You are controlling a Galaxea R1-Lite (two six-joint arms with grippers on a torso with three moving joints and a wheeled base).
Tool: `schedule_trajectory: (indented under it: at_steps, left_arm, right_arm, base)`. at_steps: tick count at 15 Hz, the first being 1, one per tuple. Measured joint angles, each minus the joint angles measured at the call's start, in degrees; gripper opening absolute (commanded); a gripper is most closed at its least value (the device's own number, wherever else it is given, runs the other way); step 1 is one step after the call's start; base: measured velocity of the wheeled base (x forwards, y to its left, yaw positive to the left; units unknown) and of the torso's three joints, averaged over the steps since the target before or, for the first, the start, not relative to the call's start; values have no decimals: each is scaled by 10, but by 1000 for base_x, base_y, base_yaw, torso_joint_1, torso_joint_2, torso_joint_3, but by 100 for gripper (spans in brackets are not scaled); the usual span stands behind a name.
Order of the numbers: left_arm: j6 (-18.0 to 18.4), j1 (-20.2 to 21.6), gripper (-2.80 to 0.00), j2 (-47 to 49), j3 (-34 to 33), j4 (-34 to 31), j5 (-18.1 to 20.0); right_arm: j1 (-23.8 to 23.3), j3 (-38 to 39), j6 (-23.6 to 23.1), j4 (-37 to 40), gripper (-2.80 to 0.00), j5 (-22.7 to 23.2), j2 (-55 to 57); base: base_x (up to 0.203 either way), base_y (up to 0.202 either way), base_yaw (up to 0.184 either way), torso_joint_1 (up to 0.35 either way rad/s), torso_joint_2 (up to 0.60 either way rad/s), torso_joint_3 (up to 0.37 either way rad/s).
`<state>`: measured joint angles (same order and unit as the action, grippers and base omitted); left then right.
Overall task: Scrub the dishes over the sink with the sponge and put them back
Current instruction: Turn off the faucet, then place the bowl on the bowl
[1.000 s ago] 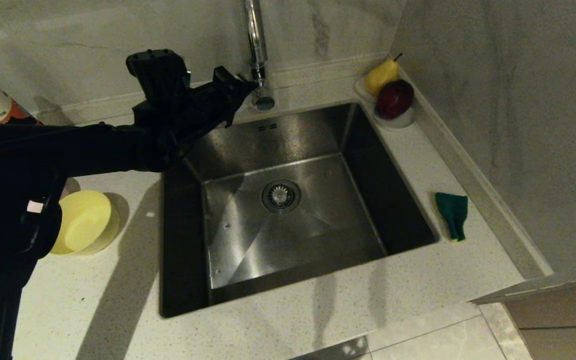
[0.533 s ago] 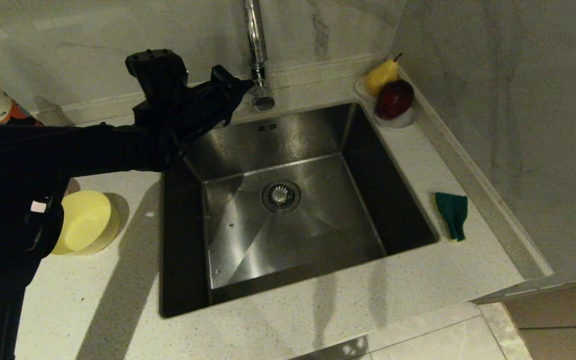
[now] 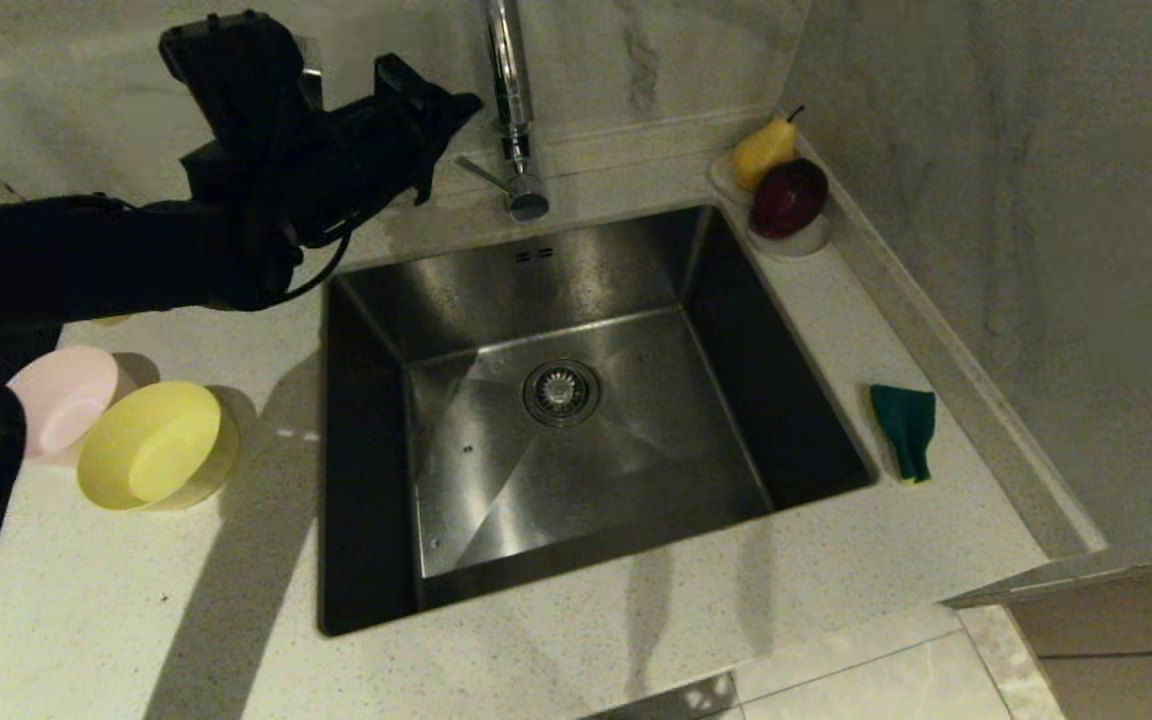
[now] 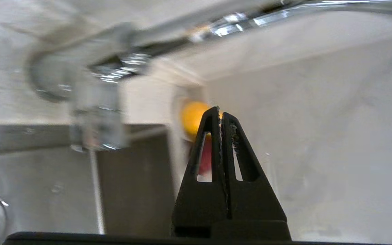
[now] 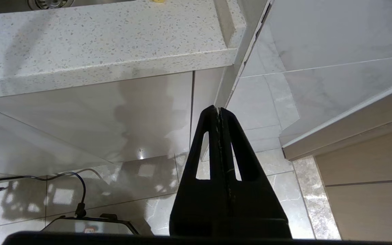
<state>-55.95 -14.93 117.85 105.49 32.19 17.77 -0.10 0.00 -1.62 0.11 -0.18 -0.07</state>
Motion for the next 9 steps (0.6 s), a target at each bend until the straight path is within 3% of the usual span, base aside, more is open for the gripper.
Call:
schedule_trajectory:
  at_steps: [2,4,7,9]
  left_arm:
    - [23,-2,-280,-55,-49,-13,0]
    - [80,-4,-280,-120,-108,-55,-7]
    - [202,-3,-280,-243,-214,-145,-66]
    - [314,-3,-280,-335,-306,-197,-136]
  right_arm:
    - [0,0,0,0,-280,0,0]
    - [0,0,0,0,-280,0,0]
    - [0,0,0,0,-280,0,0]
    - [0,0,0,0,-280,0,0]
  base:
    - [0,0,0,0,0,0]
    - [0,0,0,0,0,0]
    - [0,0,0,0,0,0]
    - [0,0,0,0,0,0]
